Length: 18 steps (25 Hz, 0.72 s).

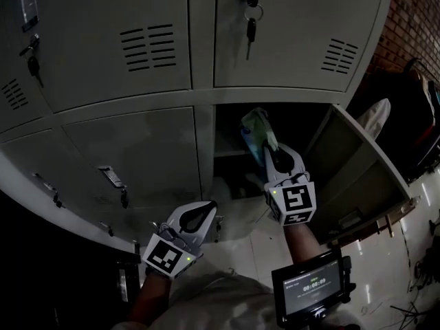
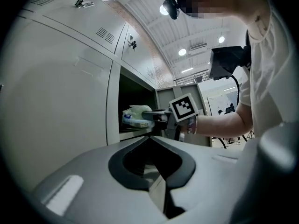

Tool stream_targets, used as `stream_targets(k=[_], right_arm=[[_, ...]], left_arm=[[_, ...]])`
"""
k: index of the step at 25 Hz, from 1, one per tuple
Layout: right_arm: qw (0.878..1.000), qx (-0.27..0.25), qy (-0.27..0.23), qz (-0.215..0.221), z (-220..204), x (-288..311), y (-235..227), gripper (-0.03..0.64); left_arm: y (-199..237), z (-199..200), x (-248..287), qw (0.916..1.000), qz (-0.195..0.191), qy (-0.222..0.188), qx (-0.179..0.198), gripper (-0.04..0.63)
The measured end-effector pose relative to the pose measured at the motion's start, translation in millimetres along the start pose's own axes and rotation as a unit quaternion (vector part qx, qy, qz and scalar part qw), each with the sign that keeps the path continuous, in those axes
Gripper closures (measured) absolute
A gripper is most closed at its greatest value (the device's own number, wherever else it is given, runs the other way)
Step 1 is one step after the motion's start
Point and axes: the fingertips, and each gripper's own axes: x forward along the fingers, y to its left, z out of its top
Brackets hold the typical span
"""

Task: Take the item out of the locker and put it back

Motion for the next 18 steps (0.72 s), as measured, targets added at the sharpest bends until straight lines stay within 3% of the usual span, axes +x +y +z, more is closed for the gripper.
stream_targets(k=[5,11,14,17,18], right_arm=[[1.0,-0.01,0.021,0.014,-8,50,5,0.611],[1.0,-0.011,0.016,0.011,-14,62,8,0.589],[1.0,0.009,0.006,0.023,-13,63,11,0.533],[0.999,0.025,-0.012,0.038,-5,61,16,0.336],[0.999,0.022,-0.019,0.038,0,59,15,0.313]], left_arm=[[17,-1,0,0.9997,0.024,-0.005,-0.004,0.621],[27,1,2,0.9995,0.03,-0.005,-0.006,0.621],[29,1,3,0.9995,0.031,-0.005,-0.005,0.621],[28,1,5,0.9996,0.026,-0.004,-0.002,0.621],[27,2,6,0.9997,0.025,-0.004,-0.002,0.621]])
